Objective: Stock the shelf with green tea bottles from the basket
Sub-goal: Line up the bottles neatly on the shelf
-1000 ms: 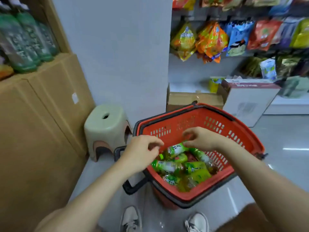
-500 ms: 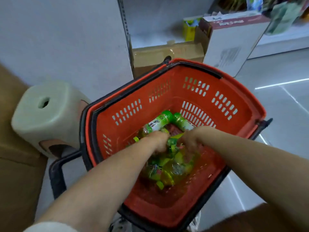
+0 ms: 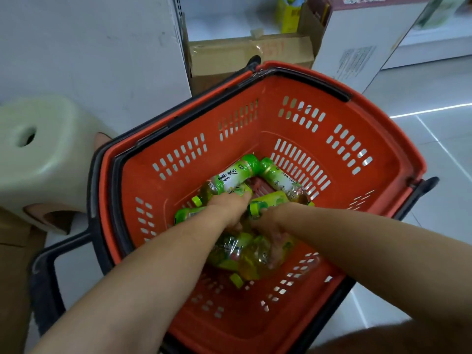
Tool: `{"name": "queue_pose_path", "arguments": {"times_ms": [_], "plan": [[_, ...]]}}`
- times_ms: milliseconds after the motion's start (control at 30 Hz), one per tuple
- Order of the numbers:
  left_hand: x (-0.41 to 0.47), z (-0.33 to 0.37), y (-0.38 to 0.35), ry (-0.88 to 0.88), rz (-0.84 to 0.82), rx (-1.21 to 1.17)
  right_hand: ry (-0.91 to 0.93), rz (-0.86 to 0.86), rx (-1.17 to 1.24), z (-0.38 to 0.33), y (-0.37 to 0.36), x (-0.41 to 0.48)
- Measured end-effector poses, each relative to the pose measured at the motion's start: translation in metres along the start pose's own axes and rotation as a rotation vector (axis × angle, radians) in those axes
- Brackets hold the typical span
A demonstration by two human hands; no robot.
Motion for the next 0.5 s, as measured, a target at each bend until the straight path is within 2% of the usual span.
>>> {"name": "queue_pose_path", "arguments": {"times_ms": [67,133,200,267,367,500], "plan": [[-0.009,-0.018,0.022,0.021,0.063,-0.098,0.048,0.004,-0.033,-0.018,0.001,0.002],[-0.021,-0.047,0.04,0.092,0.118,-0.245,0.12,0.007,-0.178,-0.042,0.002,0.005],[-0.037,-0.072,0.05,0.174,0.158,-0.409,0.214,0.061,-0.348,-0.067,0.005,0.007],[-0.05,-0.079,0.061,0.187,0.206,-0.447,0.292,0.128,-0.402,-0.084,0.005,0.013],[-0.072,-0.077,0.076,0.131,0.312,-0.436,0.227,0.185,-0.214,-0.074,0.013,0.026],[-0.097,-0.099,0.075,0.17,0.382,-0.734,0.137,0.286,0.076,-0.045,0.03,0.028]]}}
Point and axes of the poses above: each hand's wrist, its own x-axis towards the middle knuckle, its own y-axis out of the back of the hand, z = x × y, the point moved 10 cm from there along x, towards the middle knuckle, and after that the axes turned 5 degrees about y, right-handed, at the moved point
